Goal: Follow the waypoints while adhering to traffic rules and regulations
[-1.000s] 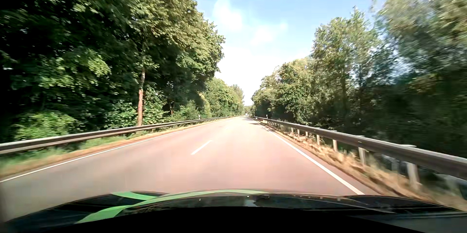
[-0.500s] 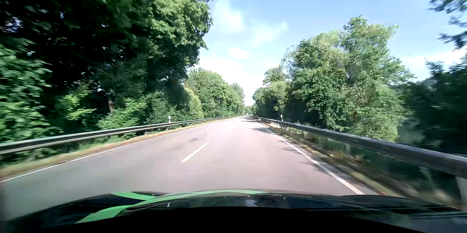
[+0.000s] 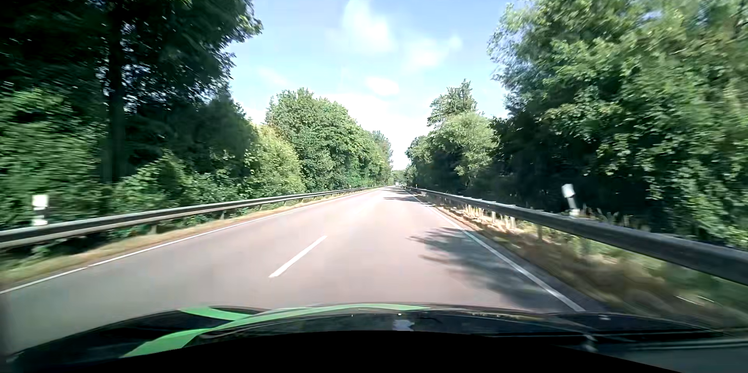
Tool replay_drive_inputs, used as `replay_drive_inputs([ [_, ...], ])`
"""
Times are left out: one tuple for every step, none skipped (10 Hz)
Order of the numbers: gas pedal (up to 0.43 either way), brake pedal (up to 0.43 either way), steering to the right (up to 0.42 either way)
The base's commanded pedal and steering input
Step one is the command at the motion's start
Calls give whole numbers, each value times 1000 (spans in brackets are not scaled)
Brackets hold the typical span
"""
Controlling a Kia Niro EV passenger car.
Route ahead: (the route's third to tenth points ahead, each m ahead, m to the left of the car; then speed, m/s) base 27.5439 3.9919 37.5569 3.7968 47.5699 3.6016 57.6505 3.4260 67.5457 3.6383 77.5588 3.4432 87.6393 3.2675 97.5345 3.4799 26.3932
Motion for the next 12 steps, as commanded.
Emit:
replay_drive_inputs([
  [260,0,-4],
  [248,0,-3],
  [248,0,-4],
  [260,0,-3],
  [260,0,-3],
  [268,0,-2],
  [280,0,-2],
  [280,0,-2],
  [280,0,-2],
  [287,0,-2],
  [287,0,-1],
  [287,0,-1],
])
